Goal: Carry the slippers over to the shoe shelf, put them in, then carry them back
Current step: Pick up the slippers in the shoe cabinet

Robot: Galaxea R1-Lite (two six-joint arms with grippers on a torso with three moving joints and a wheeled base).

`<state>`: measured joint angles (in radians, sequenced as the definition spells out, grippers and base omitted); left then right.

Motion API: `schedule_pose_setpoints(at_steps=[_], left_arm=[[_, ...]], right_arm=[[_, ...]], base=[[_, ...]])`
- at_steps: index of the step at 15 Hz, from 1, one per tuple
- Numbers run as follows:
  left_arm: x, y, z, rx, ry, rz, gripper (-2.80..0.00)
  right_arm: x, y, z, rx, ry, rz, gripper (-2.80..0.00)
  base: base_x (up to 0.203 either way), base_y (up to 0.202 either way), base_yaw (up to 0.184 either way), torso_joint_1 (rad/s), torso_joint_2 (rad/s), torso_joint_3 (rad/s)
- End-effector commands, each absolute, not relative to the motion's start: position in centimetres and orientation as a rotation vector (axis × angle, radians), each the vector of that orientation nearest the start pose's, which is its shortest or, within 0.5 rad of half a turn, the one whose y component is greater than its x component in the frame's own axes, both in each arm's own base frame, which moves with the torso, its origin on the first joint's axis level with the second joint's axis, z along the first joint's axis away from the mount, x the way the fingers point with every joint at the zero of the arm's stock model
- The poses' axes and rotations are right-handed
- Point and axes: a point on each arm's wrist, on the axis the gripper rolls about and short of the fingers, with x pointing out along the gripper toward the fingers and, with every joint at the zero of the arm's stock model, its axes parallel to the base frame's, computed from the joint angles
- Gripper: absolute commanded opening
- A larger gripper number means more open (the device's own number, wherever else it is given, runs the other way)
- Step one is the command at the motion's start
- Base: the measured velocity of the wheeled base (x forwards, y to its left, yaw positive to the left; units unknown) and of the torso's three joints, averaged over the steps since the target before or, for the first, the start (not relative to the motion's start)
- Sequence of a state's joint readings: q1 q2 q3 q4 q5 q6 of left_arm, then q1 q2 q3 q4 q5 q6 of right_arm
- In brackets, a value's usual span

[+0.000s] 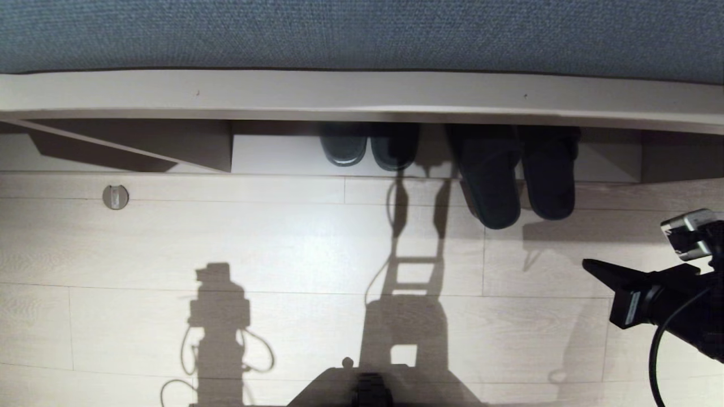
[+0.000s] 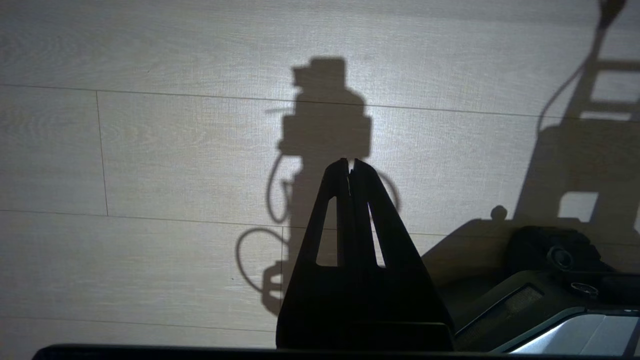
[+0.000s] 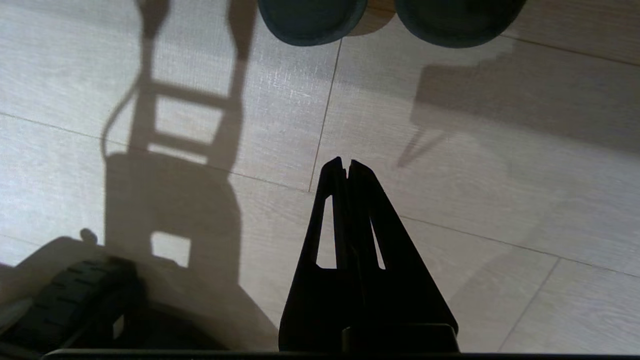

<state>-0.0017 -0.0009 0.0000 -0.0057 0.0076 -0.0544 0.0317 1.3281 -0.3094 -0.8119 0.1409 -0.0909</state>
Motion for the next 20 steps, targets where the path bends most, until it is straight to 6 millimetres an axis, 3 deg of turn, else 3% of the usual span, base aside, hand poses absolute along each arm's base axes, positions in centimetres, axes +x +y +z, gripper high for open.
schedule_pose_setpoints(at_steps=[1,3,8,12,15,16,20], left_arm=[[-2.3,0.0,7.6,-0.055,-0.008,0.006,-2.8],[-2.3,0.0,7.6,-0.054,-0.006,0.006,-2.8],[-2.3,0.0,7.6,-0.054,-0.006,0.006,-2.8],[-2.3,0.0,7.6,-0.054,-0.006,0.006,-2.8],[-2.3,0.0,7.6,-0.054,-0.006,0.006,-2.8],[-2.3,0.0,7.6,-0.054,-0.006,0.005,-2.8],[-2.3,0.0,7.6,-0.054,-0.006,0.006,-2.8]], right_arm=[[20.8,1.0,14.8,-0.083,0.198,0.185,-2.8],[22.6,1.1,15.1,-0.089,0.114,0.181,-2.8],[24.7,1.6,15.3,-0.086,0.075,0.205,-2.8],[27.1,2.1,15.3,-0.116,-0.084,0.209,-2.8],[27.7,2.3,15.5,-0.157,-0.139,0.208,-2.8],[27.8,2.3,15.5,-0.158,-0.139,0.206,0.0],[28.2,2.2,15.4,-0.184,-0.144,0.204,0.0]], base=[[0.0,0.0,0.0,0.0,0.0,0.0],[0.0,0.0,0.0,0.0,0.0,0.0],[0.0,0.0,0.0,0.0,0.0,0.0],[0.0,0.0,0.0,0.0,0.0,0.0],[0.0,0.0,0.0,0.0,0.0,0.0],[0.0,0.0,0.0,0.0,0.0,0.0],[0.0,0.0,0.0,0.0,0.0,0.0]])
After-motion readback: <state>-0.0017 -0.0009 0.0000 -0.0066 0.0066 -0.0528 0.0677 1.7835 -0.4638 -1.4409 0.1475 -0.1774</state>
